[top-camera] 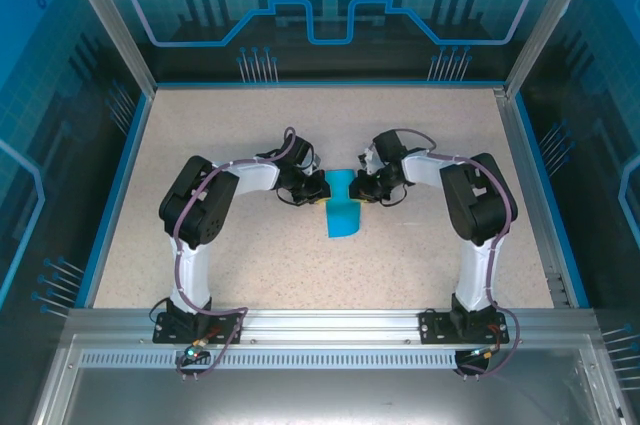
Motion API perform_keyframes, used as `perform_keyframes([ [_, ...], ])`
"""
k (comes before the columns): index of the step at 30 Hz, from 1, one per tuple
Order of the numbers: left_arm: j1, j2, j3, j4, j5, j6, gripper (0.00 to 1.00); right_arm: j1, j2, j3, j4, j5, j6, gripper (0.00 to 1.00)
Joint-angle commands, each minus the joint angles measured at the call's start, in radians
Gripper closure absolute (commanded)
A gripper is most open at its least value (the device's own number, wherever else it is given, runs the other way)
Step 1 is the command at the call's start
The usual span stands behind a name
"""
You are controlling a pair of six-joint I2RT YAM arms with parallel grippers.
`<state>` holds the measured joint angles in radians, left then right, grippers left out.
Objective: Fold a paper plane with a square sheet of paper (pick it up from the middle)
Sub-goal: Fold the square sheet of paper in half at the center of the table.
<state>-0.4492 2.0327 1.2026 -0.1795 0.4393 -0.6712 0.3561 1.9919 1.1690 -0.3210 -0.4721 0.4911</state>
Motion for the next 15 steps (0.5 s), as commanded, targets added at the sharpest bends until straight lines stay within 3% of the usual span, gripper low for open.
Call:
perform_keyframes([
  [1, 0.0, 0.051, -0.061, -0.202, -0.144, 0.015, 0.99, -0.052, 0.007, -0.062, -0.007, 0.054, -0.033, 0.86],
  [7, 0.0, 0.05, -0.062, -0.198, -0.138, 0.019, 0.99, -0.077, -0.098, -0.073, 0.03, 0.06, -0.026, 0.85],
  [11, 0.0, 0.048, -0.06, -0.199, -0.136, 0.028, 0.99, -0.008, -0.143, -0.039, 0.066, 0.028, -0.018, 0.84],
  [15, 0.0, 0.05, -0.06, -0.195, -0.134, 0.023, 0.99, 0.058, -0.068, 0.039, 0.065, 0.021, 0.012, 0.85],
])
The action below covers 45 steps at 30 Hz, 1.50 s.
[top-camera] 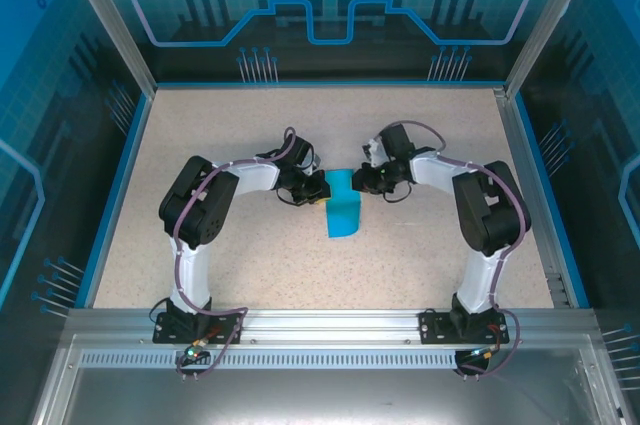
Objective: Fold a paper plane with a square sheet of paper (pick it up from the middle)
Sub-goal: Fold the square sheet of paper in half at the center of the table.
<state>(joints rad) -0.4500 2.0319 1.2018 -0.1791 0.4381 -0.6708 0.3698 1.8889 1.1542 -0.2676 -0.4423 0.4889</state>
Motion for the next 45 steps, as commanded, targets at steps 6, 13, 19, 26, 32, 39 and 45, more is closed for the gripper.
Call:
perform_keyframes([
  [6, 0.0, 0.05, -0.064, -0.193, -0.133, 0.014, 0.99, 0.041, 0.12, 0.082, 0.046, -0.003, 0.055, 0.87],
  [13, 0.0, 0.048, -0.065, -0.195, -0.134, 0.01, 0.99, 0.012, 0.166, 0.087, 0.04, 0.018, 0.057, 0.88],
  [19, 0.0, 0.046, -0.073, -0.214, -0.146, 0.011, 0.99, -0.052, 0.199, 0.08, 0.05, 0.055, 0.081, 0.88],
  [26, 0.001, 0.052, -0.082, -0.209, -0.152, 0.008, 0.99, -0.116, 0.194, 0.06, 0.148, 0.118, 0.156, 0.89],
  [32, 0.001, 0.052, -0.072, -0.211, -0.148, 0.014, 1.0, -0.094, 0.13, 0.081, 0.179, 0.144, 0.178, 0.9],
  [39, 0.001, 0.052, -0.065, -0.213, -0.147, 0.018, 1.0, -0.004, 0.07, 0.068, 0.197, 0.086, 0.151, 0.9],
  [45, 0.001, 0.053, -0.068, -0.213, -0.145, 0.017, 1.0, 0.006, 0.189, 0.141, 0.16, 0.007, 0.159, 0.9],
])
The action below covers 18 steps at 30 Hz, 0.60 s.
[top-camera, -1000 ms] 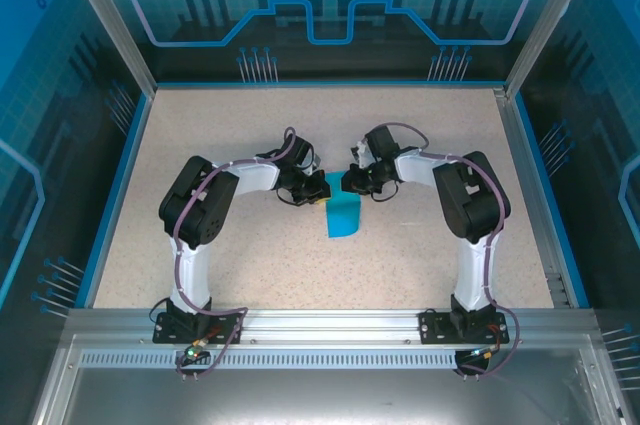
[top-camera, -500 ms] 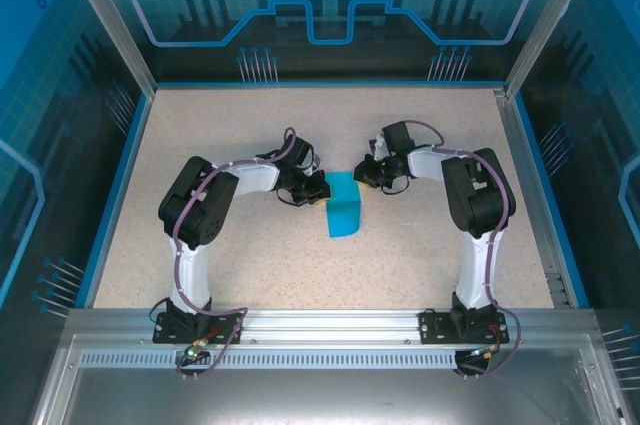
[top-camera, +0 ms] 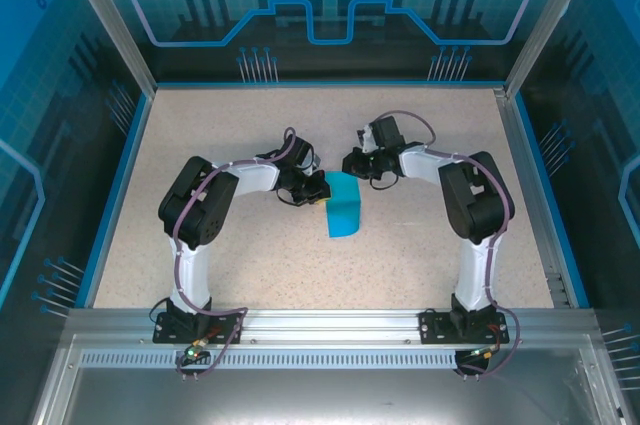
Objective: Fold a paper plane with a square sheet of paper (pick it up from the middle)
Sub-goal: Fold the square sheet of paper in half at the center of the table.
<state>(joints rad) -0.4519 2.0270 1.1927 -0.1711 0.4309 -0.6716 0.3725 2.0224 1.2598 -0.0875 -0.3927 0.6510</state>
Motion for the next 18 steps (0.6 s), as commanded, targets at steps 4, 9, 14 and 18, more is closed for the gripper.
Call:
perform_keyframes([
  [4, 0.003, 0.055, -0.059, -0.226, -0.138, 0.02, 1.0, -0.011, 0.09, 0.05, -0.029, -0.038, 0.0, 0.9],
  [9, 0.002, 0.056, -0.063, -0.227, -0.139, 0.021, 1.0, -0.057, 0.111, 0.044, -0.017, -0.021, 0.006, 0.9],
  [14, 0.002, 0.053, -0.077, -0.225, -0.142, 0.02, 1.0, -0.098, 0.129, 0.07, -0.05, 0.05, -0.023, 0.9],
  [18, 0.002, 0.049, -0.082, -0.22, -0.142, 0.02, 1.0, -0.124, 0.104, 0.089, -0.065, 0.099, -0.035, 0.9],
])
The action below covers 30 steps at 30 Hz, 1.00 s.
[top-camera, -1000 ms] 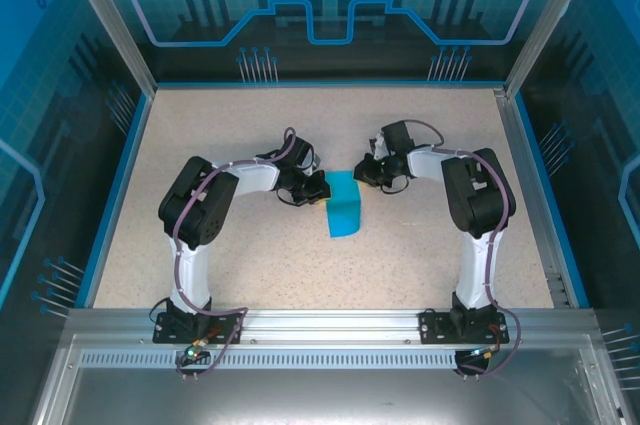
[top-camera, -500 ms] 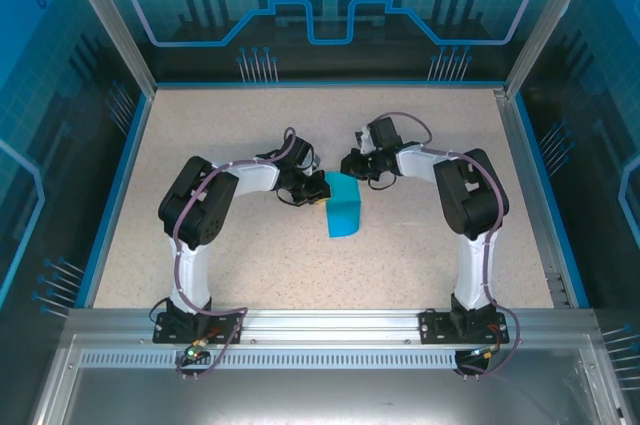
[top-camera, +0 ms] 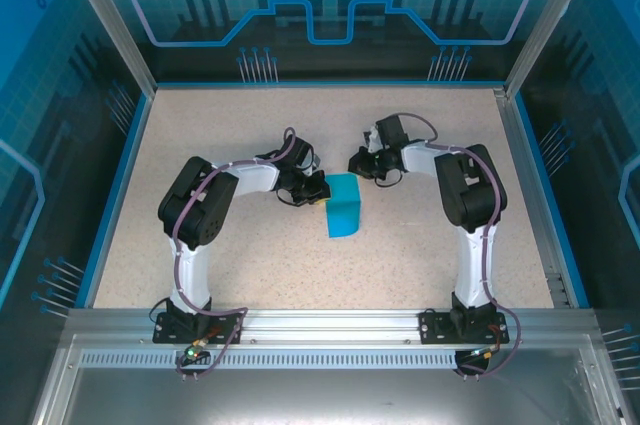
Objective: Fold a paper plane with a square sheet of paper (pick it up from the middle)
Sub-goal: Fold the square sheet of paper in half at the center of the table.
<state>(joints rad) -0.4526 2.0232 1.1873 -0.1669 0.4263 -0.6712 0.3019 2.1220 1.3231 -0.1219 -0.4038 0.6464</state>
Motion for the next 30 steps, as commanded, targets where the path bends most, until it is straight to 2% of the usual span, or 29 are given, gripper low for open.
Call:
perform_keyframes([
  [1, 0.003, 0.052, -0.074, -0.223, -0.137, 0.02, 1.0, -0.054, -0.022, 0.021, -0.033, 0.116, -0.03, 0.9],
  [4, 0.003, 0.052, -0.072, -0.223, -0.136, 0.019, 1.0, -0.049, -0.122, -0.027, -0.027, 0.091, -0.033, 0.9],
  [7, 0.004, 0.052, -0.072, -0.219, -0.137, 0.016, 1.0, -0.032, -0.195, -0.1, -0.02, -0.027, -0.012, 0.9],
  [14, 0.003, 0.051, -0.075, -0.209, -0.137, 0.016, 1.0, 0.057, -0.235, -0.215, -0.076, -0.173, 0.017, 0.89],
  [19, 0.003, 0.052, -0.076, -0.202, -0.139, 0.012, 1.0, 0.095, -0.209, -0.229, -0.127, -0.175, 0.015, 0.89],
  [30, 0.003, 0.058, -0.071, -0.2, -0.145, 0.008, 1.0, 0.095, -0.222, -0.344, -0.116, -0.193, -0.005, 0.89],
])
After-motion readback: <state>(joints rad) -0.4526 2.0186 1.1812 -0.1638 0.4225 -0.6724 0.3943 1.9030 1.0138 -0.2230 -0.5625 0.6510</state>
